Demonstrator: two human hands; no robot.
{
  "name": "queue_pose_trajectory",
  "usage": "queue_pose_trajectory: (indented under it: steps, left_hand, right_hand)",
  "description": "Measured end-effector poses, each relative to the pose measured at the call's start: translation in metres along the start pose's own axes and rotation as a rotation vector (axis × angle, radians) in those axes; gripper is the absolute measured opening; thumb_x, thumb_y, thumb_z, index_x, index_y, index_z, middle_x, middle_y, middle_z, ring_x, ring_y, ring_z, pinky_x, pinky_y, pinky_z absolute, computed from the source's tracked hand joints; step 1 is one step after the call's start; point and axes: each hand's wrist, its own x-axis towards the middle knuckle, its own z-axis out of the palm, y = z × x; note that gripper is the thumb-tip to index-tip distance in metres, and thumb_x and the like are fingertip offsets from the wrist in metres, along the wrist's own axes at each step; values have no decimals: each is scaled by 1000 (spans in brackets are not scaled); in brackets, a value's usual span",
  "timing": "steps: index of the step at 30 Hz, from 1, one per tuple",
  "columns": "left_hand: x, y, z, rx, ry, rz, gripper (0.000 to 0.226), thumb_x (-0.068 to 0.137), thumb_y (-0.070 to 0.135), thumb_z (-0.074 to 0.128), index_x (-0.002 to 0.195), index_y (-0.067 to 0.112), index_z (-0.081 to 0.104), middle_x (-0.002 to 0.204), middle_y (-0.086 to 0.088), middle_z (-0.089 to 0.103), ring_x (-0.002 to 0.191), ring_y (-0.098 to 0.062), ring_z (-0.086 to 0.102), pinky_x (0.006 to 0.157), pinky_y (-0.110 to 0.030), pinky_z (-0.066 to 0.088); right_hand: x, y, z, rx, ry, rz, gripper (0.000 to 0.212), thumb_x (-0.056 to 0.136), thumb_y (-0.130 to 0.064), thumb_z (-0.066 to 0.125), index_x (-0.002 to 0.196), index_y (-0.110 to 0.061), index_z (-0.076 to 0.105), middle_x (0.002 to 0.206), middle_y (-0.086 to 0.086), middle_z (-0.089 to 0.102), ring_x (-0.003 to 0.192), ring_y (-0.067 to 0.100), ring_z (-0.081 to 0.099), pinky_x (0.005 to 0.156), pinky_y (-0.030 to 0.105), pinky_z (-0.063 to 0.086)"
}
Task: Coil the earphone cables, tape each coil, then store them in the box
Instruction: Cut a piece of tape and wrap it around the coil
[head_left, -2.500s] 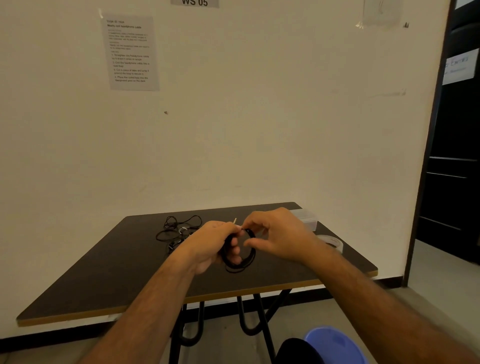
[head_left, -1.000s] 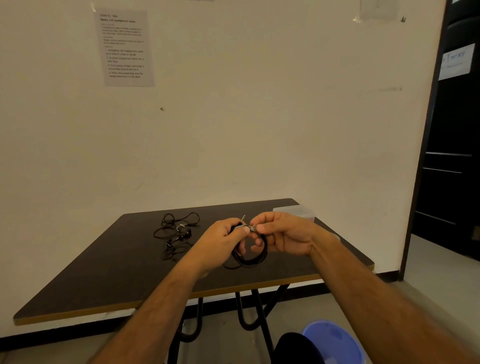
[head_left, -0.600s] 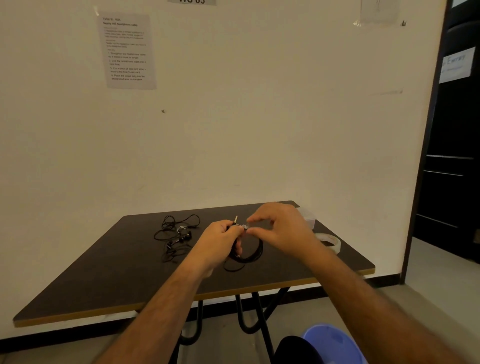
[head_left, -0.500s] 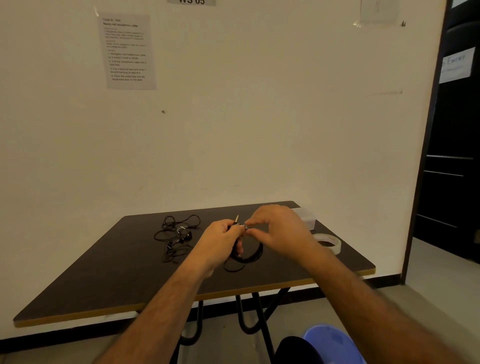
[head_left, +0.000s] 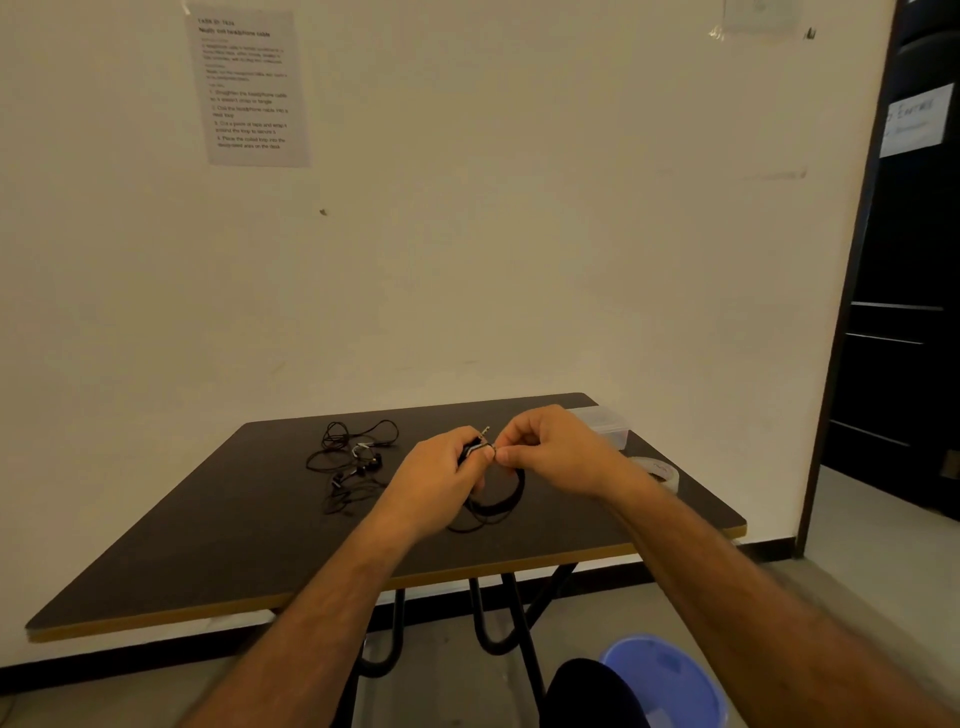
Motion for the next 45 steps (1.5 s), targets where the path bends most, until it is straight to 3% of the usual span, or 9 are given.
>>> queue_pose_trajectory:
  steps: [4, 10, 13, 16, 24, 30, 33, 38, 45]
  left_hand:
    - [1, -1, 1, -103, -40, -63, 26, 103, 32, 46, 87, 17, 61, 72, 5, 67, 67, -11, 59, 65, -26, 44]
    - [6, -6, 6, -539, -115, -339, 23, 101, 25, 47, 92, 12, 63, 69, -1, 64, 75, -21, 62, 74, -38, 51]
    - [8, -5, 10, -599, -141, -393, 22, 102, 24, 47, 96, 10, 63, 72, -3, 62, 72, -16, 62, 69, -32, 51]
    - [8, -6, 15, -571, -158, -384, 23, 102, 24, 46, 99, 9, 63, 73, -4, 64, 74, -18, 63, 72, -34, 49]
    - [9, 2, 18, -543, -150, -383, 24, 103, 28, 46, 95, 12, 62, 69, 0, 63, 70, -15, 63, 67, -31, 46]
    - [8, 6, 13, -519, -164, -317, 21, 103, 28, 46, 102, 14, 62, 71, 2, 63, 68, -8, 64, 67, -26, 47]
    - [7, 5, 12, -467, -155, -272, 21, 103, 28, 48, 99, 14, 64, 72, 1, 66, 70, -9, 64, 76, -31, 50]
    - [7, 4, 14, -194, -112, -185, 28, 103, 30, 47, 95, 10, 64, 79, -5, 70, 70, -16, 61, 73, -36, 49]
    - [9, 2, 18, -33, -92, -140, 27, 103, 33, 46, 87, 16, 59, 74, 2, 65, 62, -10, 54, 60, -27, 41]
  right_hand:
    - [1, 5, -4, 128, -12, 23, 10, 86, -17, 74, 95, -13, 76, 87, -1, 75, 84, 8, 69, 81, 26, 55]
    - [-1, 11, 1, 149, -21, 88, 59, 84, -14, 75, 137, -19, 50, 84, 0, 77, 85, 7, 72, 92, 31, 54]
    - [-1, 16, 0, 142, -24, 106, 36, 85, -14, 73, 120, -13, 63, 74, -4, 73, 71, -2, 68, 73, 19, 51]
    - [-1, 22, 2, 102, 12, 107, 23, 88, -19, 71, 111, -13, 69, 79, -4, 73, 72, 1, 68, 66, 15, 50]
    - [-2, 11, 6, -279, 144, -61, 28, 89, -32, 71, 114, -21, 72, 104, -6, 73, 91, 5, 65, 87, 27, 55]
    - [-2, 11, 4, 39, 120, -49, 14, 87, -18, 73, 101, -17, 77, 91, -7, 75, 88, 4, 69, 86, 26, 57]
    - [-5, 9, 5, 38, 155, -36, 25, 87, -17, 73, 112, -18, 73, 96, -5, 76, 92, 1, 70, 93, 26, 55]
    - [-3, 3, 10, -383, 92, -111, 44, 96, -21, 61, 138, -26, 53, 106, -6, 75, 103, 10, 67, 98, 36, 52]
    - [-4, 6, 12, -280, 95, -60, 44, 93, -19, 66, 135, -25, 51, 95, -5, 76, 92, 8, 68, 94, 33, 53]
